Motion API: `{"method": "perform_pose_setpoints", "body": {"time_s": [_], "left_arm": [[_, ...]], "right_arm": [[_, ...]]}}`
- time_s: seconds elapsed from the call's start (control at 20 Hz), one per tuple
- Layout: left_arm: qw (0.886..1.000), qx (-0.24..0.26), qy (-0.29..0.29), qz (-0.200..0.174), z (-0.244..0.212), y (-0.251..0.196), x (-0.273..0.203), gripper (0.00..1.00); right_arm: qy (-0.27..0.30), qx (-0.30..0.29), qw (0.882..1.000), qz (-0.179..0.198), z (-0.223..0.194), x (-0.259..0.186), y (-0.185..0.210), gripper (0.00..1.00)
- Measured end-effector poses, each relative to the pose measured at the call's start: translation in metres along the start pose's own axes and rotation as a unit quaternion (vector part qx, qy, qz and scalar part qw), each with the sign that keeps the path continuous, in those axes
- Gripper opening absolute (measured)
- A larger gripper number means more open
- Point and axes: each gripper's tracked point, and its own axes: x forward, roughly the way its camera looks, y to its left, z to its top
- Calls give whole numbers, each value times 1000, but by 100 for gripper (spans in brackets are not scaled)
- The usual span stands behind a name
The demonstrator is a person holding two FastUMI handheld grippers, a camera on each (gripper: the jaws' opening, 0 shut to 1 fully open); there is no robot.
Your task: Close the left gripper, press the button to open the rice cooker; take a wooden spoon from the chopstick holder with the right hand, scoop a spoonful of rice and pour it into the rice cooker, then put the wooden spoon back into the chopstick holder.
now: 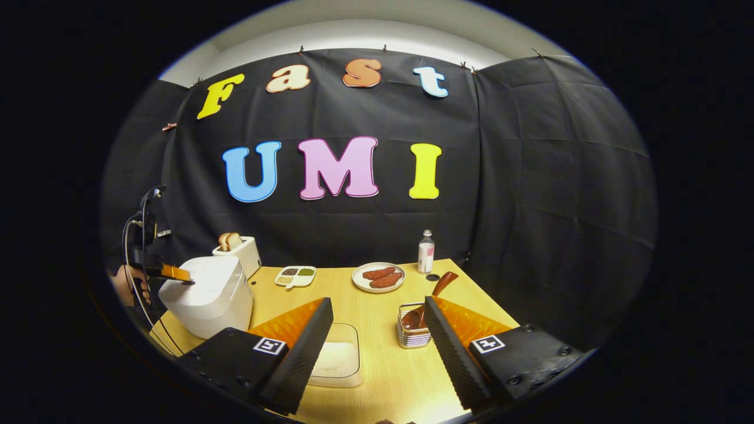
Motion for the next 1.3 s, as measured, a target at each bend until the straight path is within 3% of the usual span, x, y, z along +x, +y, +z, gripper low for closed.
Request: {"method": "perform_pose_setpoints", "body": {"time_s": [0.5, 0.65, 0.8, 0.9, 1.05, 1.15, 1.3], "left_arm": [[999, 47, 6, 22, -3, -1, 1, 6], [997, 46, -49, 36, 31, -8, -21, 6], [988, 68, -130, 55, 82, -23, -57, 6], [983, 60, -169, 37, 99, -46, -83, 5], [974, 52, -220, 10, 101, -74, -121, 10], [969, 55, -239, -11, 89, -93, -142, 7], [972, 64, -226, -1, 56, -100, -156, 8]], "right_arm": [[16, 16, 1000, -19, -8, -3, -13, 98], [13, 5, 1000, -22, -10, -3, -18, 98], [25, 4, 1000, -16, -18, -3, -19, 98], [25, 1, 1000, -13, -19, -3, -19, 98], [22, -7, 1000, -15, -17, 0, -25, 98], [27, -10, 999, -16, -22, 2, -29, 98], [37, -10, 999, -20, -29, 5, -39, 98]]}}
